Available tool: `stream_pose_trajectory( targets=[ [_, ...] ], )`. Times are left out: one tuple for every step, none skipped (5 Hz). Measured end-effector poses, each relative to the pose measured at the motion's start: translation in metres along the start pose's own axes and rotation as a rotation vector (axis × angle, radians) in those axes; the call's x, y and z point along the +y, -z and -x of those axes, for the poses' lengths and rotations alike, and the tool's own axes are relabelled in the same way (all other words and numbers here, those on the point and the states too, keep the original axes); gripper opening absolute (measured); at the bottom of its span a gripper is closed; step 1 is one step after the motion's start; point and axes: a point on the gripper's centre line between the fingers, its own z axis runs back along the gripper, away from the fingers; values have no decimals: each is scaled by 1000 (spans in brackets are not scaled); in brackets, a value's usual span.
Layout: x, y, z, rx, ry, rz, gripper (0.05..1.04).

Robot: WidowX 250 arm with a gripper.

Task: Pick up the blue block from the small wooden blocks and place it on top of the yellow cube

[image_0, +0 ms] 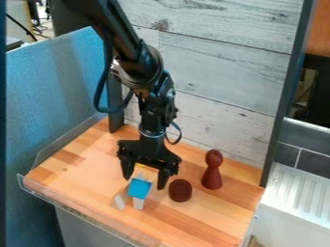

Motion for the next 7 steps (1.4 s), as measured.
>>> stream_pose_trajectory(
  targets=[
    [1, 8, -7, 26, -7, -14, 999],
    [5, 16, -10, 57, -20, -53, 1000],
    [6, 21, -7, 123, 12, -76, 962],
    [6, 17, -6, 215, 28, -71, 688],
    [8, 10, -8, 278, 30, -42, 524],
    [9, 4, -20, 302, 0, -5, 524],
    [10, -5, -42, 303, -69, 32, 524]
  ],
)
